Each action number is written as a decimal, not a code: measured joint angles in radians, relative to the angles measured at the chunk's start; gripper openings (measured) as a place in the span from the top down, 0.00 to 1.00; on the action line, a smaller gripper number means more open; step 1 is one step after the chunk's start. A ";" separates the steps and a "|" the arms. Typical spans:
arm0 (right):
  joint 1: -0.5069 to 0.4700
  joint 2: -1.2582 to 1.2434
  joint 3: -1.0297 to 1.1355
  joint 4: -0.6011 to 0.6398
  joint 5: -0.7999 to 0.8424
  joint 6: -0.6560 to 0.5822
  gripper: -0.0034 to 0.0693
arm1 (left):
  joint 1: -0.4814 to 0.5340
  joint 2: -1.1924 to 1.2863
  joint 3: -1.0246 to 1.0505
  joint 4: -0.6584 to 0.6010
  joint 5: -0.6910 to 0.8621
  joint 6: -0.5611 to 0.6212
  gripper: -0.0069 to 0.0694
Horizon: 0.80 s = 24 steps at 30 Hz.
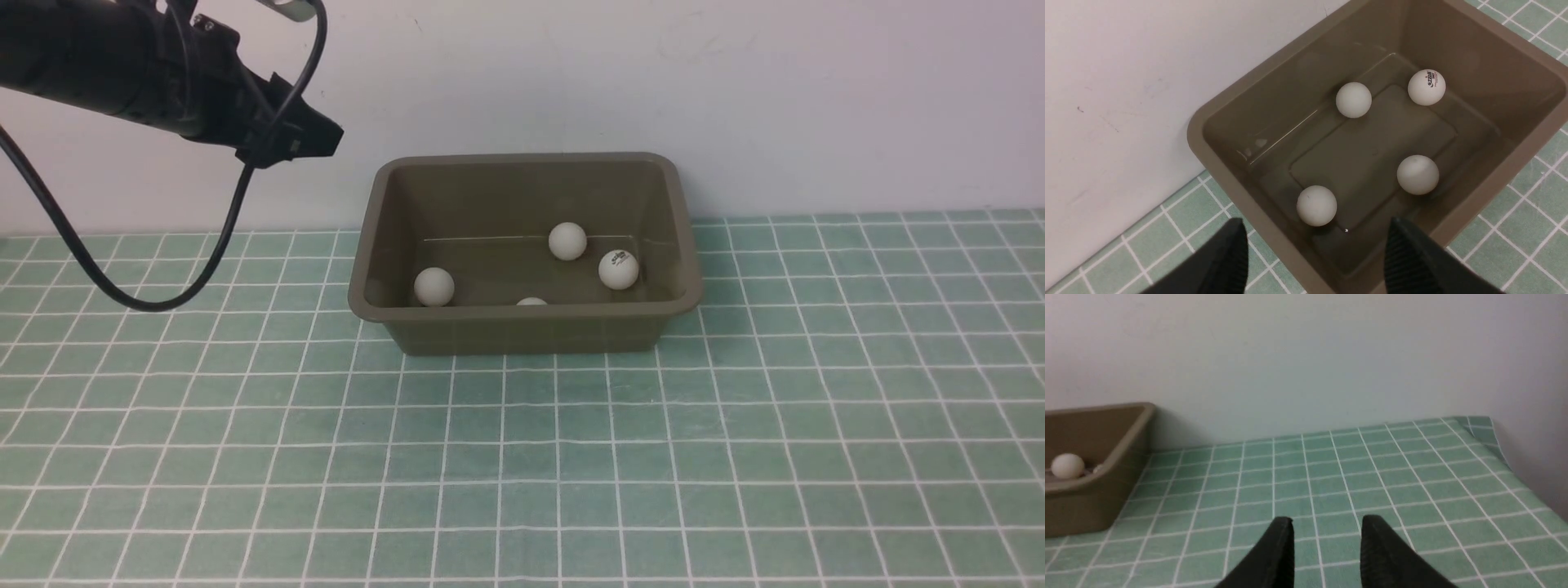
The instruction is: Put the table tennis balls in the box on the green coffee tablecloth.
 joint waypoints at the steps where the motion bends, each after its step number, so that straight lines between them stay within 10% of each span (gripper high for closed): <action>1: -0.016 0.000 0.023 0.000 0.002 0.000 0.66 | 0.000 0.000 0.000 0.000 0.000 0.000 0.38; 24: -0.035 0.001 0.153 0.030 -0.044 0.000 0.66 | 0.000 0.000 0.000 0.000 0.005 0.000 0.38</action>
